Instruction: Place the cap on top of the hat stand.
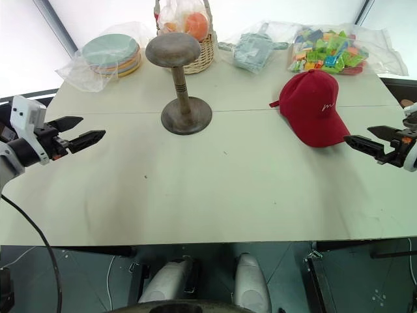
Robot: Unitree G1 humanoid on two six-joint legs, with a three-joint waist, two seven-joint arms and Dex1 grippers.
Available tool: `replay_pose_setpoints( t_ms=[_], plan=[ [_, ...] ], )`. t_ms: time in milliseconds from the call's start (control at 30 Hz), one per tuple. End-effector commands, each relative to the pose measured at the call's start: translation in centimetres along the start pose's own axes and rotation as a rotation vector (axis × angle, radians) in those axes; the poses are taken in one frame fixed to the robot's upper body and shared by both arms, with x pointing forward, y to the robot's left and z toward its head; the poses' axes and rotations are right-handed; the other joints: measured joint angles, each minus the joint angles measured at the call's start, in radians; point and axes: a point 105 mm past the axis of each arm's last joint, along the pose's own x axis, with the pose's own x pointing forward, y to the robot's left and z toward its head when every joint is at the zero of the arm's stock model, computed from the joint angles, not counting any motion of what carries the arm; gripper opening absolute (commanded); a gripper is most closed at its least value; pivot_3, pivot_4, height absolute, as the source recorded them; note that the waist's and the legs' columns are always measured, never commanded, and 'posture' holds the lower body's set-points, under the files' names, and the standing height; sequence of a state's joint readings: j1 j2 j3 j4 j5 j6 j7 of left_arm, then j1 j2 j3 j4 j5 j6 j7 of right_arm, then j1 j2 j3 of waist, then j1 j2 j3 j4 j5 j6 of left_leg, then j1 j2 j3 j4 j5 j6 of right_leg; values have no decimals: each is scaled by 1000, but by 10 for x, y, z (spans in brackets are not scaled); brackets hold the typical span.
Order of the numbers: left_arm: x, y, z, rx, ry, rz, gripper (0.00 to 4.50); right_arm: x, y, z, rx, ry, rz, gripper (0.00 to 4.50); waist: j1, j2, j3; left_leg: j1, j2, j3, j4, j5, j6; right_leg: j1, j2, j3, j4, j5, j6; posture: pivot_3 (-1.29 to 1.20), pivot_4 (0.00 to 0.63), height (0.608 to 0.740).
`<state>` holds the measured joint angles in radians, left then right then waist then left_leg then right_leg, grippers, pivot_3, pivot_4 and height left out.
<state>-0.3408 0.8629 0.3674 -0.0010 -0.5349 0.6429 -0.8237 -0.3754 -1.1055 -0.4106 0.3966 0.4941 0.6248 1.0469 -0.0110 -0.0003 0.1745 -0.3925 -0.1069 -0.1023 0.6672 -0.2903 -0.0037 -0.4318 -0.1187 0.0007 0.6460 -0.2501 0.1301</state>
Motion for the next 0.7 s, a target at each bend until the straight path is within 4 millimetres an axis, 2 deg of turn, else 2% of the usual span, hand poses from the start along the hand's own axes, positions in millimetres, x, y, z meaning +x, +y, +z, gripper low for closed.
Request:
replay_pose_setpoints(
  t_ms=[33, 700],
  plan=[
    [-3, 2, 18, 30, -66, 12, 4500, -1, 2, 14, -27, -54, 4, 4464, 0, 0, 0, 0, 0, 0, 0, 0, 0, 0, 0, 0, 0, 0, 0, 0, 150, 740],
    [-9, 11, 21, 57, -59, 46, 4500, 4, 0, 19, -42, -62, 4, 4464, -1, 0, 0, 0, 0, 0, 0, 0, 0, 0, 0, 0, 0, 0, 0, 0, 150, 740]
  ],
)
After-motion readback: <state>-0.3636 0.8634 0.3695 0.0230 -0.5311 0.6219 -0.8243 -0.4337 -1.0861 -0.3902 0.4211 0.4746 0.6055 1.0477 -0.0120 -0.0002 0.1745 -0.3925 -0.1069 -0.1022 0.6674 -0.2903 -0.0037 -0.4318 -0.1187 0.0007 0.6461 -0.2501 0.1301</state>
